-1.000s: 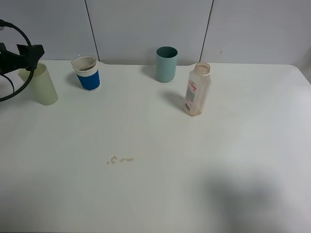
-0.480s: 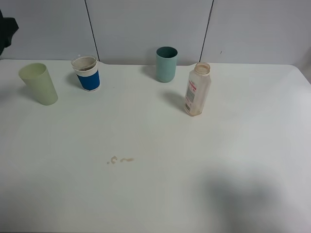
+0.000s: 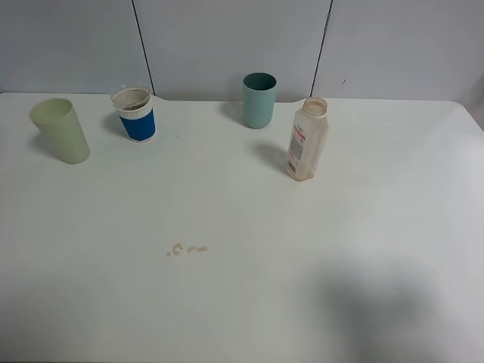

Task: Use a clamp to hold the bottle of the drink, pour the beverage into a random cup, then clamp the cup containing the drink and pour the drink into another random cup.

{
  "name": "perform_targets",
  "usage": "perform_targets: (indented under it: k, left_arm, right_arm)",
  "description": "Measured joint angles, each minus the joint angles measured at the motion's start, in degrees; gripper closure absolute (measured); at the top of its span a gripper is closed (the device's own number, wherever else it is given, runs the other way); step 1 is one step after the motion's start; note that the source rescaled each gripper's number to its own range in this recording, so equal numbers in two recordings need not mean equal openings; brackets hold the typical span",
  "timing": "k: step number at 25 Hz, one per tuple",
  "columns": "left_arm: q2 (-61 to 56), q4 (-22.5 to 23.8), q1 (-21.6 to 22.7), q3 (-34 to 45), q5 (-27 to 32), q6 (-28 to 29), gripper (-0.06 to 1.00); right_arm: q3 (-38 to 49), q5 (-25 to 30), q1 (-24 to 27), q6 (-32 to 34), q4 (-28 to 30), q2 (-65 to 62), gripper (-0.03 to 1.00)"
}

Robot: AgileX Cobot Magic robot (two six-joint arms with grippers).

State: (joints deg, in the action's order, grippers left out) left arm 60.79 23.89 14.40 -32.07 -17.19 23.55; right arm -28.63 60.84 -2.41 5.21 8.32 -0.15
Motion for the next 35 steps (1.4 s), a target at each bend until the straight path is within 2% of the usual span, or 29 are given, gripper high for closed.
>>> perform_targets:
  k: [7, 14, 28, 35]
  left_arm:
    - [-8.2, -12.5, -3.6, 0.0, 9.6, -16.0, -0.06]
    - [-15.5, -20.1, -5.0, 0.0, 19.2, -23.5, -0.06]
    - [-33.6, -22.2, -5.1, -0.1, 40.3, -24.3, -0.06]
    - [-40.2, -22.5, -5.1, -0.1, 49.1, -24.2, -0.06]
  right_arm:
    - [0.0, 0.0, 0.0, 0.0, 0.0, 0.0, -0.03]
    - [0.0, 0.0, 0.0, 0.0, 0.0, 0.0, -0.03]
    - [0.0, 0.0, 0.0, 0.0, 0.0, 0.0, -0.03]
    - [0.0, 0.0, 0.0, 0.0, 0.0, 0.0, -0.03]
